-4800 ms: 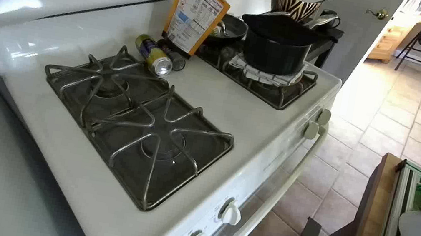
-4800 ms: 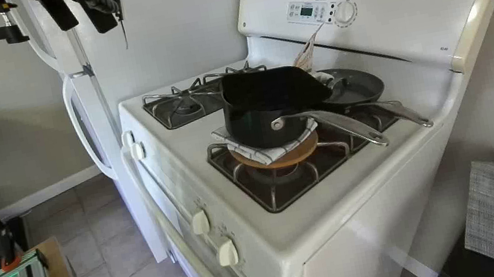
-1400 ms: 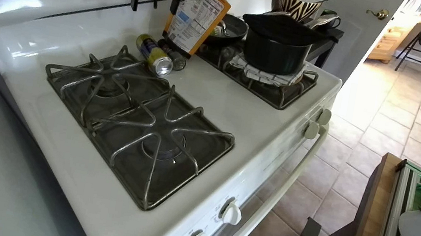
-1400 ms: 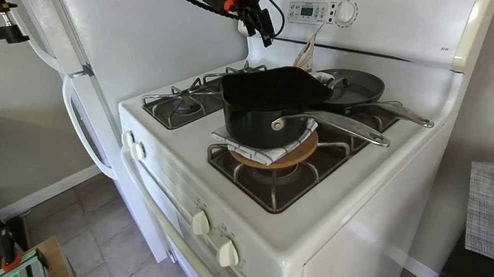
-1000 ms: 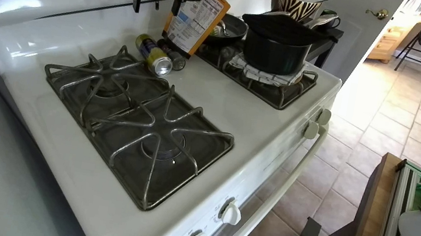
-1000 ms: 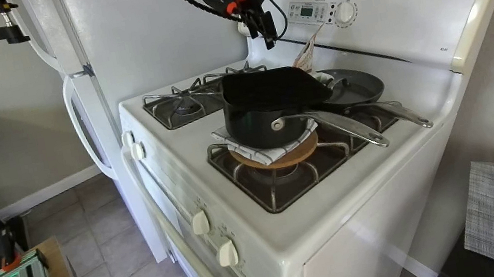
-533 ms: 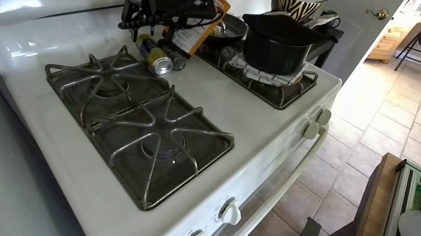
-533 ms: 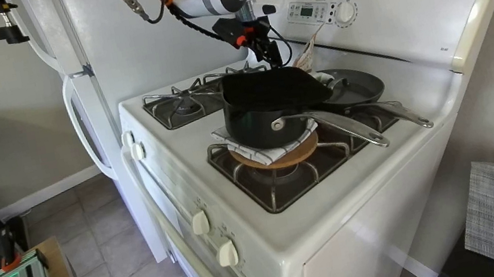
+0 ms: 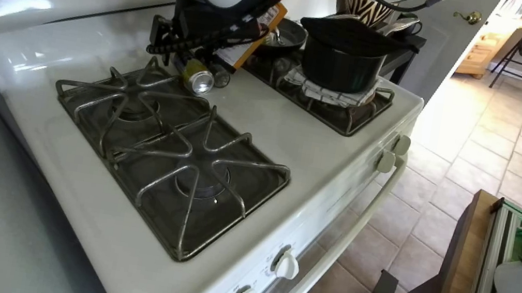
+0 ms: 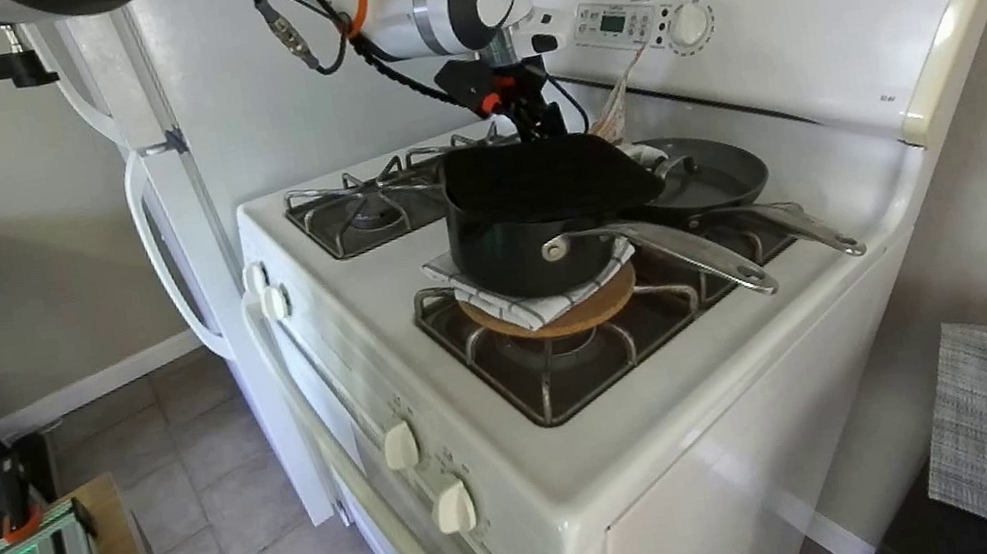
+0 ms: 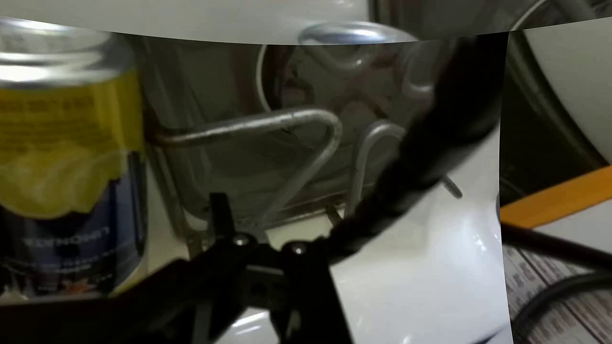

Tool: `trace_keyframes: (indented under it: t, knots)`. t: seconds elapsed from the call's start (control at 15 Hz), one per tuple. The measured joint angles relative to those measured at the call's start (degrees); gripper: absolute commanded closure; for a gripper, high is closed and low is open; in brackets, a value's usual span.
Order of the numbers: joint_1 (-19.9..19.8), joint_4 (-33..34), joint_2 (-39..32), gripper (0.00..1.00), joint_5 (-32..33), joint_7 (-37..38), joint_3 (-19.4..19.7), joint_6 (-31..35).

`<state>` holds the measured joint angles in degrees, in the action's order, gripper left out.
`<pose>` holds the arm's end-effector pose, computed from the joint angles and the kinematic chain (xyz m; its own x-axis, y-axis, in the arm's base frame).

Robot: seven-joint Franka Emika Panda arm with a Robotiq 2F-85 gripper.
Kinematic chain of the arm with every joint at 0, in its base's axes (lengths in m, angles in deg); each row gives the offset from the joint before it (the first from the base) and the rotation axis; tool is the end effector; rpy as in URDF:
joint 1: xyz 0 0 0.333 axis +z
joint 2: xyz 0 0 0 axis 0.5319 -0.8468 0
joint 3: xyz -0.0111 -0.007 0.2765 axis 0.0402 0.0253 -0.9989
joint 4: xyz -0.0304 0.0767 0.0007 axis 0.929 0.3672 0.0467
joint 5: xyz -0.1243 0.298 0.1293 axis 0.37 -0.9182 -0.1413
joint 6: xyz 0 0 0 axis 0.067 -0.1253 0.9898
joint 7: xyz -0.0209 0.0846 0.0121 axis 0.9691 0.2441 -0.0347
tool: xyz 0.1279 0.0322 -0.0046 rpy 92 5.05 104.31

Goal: Move the can to the pan

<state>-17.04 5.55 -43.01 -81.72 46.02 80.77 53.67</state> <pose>0.6852 0.1692 0.3133 0.9088 -0.2769 0.3121 -0.2590 -0.9609 -0.0984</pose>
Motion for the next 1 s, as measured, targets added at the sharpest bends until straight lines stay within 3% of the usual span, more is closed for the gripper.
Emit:
trace_keyframes:
  t: [0.27, 0.33, 0.47, 0.67, 1.0]
  knots:
    - [0.3, 1.8, -1.3, 0.03, 0.0, 0.0, 0.2, -2.6]
    - [0.5, 2.2, -1.6, 0.23, 0.0, 0.1, 0.3, -3.0]
    - [0.8, 3.0, -2.1, 0.33, 0.1, 0.1, 0.7, -4.2]
    - [1.2, 4.3, -2.8, 0.58, 0.3, 0.1, 1.4, -6.9]
    - [1.6, 6.5, -3.7, 0.63, 0.4, 0.1, 1.8, -9.5]
